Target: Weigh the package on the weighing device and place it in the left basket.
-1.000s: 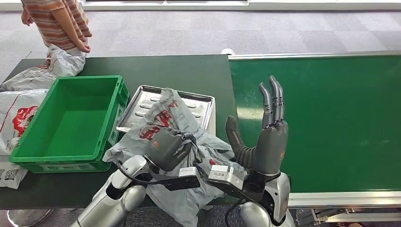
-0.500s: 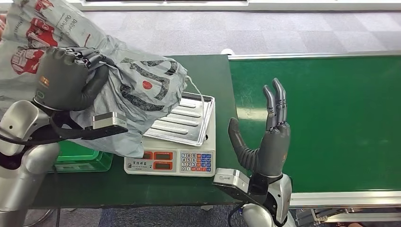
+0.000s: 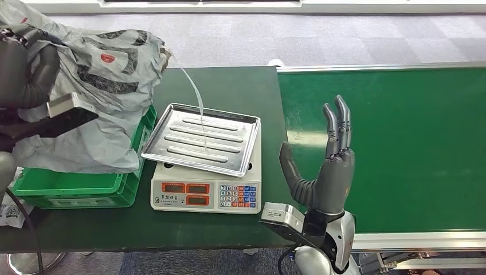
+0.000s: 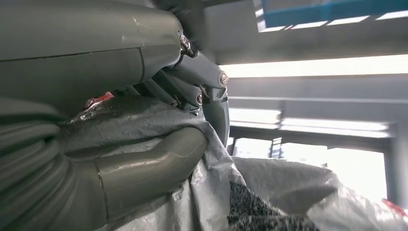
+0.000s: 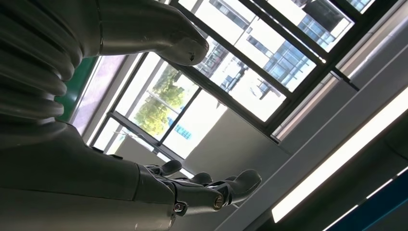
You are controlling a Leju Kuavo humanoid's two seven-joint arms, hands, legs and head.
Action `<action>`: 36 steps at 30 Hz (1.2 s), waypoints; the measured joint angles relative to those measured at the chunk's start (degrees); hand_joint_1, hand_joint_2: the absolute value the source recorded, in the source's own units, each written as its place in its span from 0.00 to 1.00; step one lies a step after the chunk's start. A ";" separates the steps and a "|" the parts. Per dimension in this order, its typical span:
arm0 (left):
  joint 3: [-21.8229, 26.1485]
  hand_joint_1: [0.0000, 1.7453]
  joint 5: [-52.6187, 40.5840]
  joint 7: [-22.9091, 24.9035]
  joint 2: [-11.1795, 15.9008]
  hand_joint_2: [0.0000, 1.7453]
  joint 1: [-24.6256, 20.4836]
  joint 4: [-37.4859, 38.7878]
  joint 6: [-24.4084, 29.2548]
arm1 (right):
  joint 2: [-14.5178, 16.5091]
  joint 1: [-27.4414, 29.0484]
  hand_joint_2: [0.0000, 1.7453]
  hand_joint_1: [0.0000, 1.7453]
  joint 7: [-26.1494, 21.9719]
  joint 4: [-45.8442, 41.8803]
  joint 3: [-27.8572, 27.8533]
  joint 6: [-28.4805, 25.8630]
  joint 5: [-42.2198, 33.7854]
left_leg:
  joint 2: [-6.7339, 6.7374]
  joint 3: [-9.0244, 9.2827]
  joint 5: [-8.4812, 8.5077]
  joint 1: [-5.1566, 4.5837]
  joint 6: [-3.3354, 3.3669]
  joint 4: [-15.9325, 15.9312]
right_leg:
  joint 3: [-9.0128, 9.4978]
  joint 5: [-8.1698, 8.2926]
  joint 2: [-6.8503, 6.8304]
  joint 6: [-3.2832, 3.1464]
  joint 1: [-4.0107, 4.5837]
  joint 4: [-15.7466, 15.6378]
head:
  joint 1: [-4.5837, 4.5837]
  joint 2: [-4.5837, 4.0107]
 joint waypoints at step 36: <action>-1.62 0.00 -6.52 -3.34 -19.43 0.00 -7.52 67.66 10.22 | -0.50 -0.90 1.00 0.00 1.11 0.59 2.08 1.41 -0.72 | 0.02 -0.11 0.08 -0.04 -0.09 0.01 | -0.15 0.13 0.02 -0.13 -0.05 0.06 | 0.00 0.00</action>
